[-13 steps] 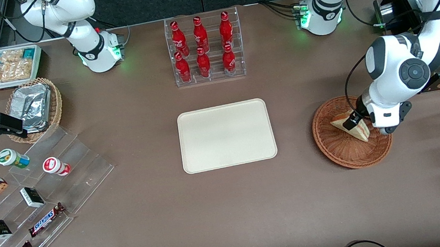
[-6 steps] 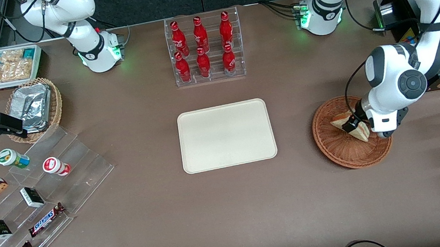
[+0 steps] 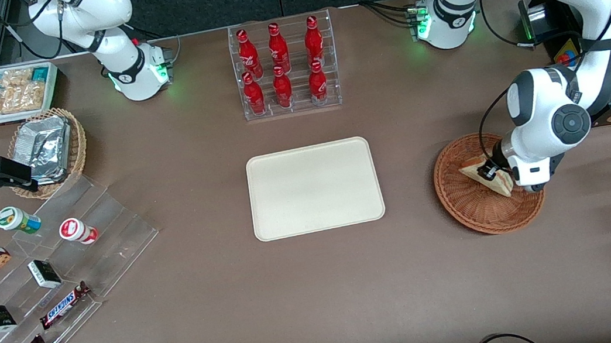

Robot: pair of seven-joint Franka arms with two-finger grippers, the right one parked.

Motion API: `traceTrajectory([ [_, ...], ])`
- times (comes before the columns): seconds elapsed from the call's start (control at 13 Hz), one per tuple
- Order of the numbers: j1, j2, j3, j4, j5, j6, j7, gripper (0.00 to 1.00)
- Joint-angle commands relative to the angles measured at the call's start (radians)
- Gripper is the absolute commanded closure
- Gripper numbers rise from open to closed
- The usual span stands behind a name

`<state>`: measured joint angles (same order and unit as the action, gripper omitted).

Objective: Place sandwich from basket to tray
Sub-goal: 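Lift the sandwich and carry it over the cream tray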

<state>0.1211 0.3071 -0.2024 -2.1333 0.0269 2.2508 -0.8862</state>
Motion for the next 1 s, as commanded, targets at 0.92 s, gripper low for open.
traceTrajectory([
  [0.92, -0.253, -0.036, -0.054, 0.256, -0.015, -0.258, -0.045, 1.00],
])
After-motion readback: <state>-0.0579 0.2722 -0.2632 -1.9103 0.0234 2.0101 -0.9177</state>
